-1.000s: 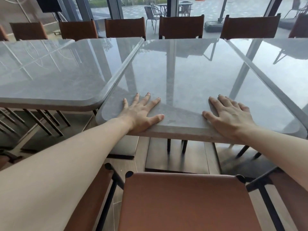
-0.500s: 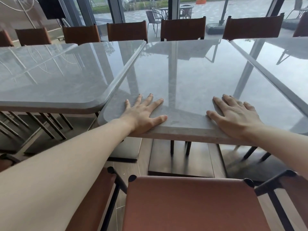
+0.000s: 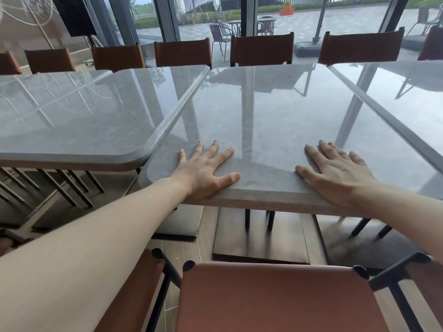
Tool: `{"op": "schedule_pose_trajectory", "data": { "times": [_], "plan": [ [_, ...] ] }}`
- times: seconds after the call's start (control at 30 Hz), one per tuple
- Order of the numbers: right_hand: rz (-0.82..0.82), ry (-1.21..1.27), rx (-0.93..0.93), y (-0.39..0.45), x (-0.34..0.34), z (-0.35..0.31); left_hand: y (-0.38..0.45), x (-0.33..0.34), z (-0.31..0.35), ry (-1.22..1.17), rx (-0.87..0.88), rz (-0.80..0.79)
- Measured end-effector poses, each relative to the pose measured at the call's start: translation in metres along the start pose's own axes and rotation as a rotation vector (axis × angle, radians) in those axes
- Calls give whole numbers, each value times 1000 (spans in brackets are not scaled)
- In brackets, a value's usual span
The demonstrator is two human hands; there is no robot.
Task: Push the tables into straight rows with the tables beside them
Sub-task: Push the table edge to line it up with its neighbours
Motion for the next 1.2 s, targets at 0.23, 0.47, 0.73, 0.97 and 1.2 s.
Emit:
{"op": "schedule_pose_trajectory", "data": {
  "times": [0.23, 0.47, 0.73, 0.97, 1.2],
  "plan": [
    [-7, -6, -2, 2, 1, 1, 2, 0, 0, 12, -4, -2],
    [-6, -7, 2, 6, -1, 1, 4, -2, 0, -4, -4, 0],
    [-7, 2, 9, 6, -1, 1, 4, -2, 1, -17, -10, -8],
    [6, -7, 6, 8, 1, 3, 3, -4, 2, -15, -10, 2],
    [8, -10, 2, 11, 1, 5, 5, -3, 2, -22, -11, 0]
  ]
}}
Point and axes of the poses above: each hand's wrist, its own y-axis towards the middle knuckle, its own x-axis out of the palm, z = x × y, the point moved 4 cm from there along y, towards the middle knuckle, and after that the axes turned 14 degrees about -x, right-handed, at the moved point
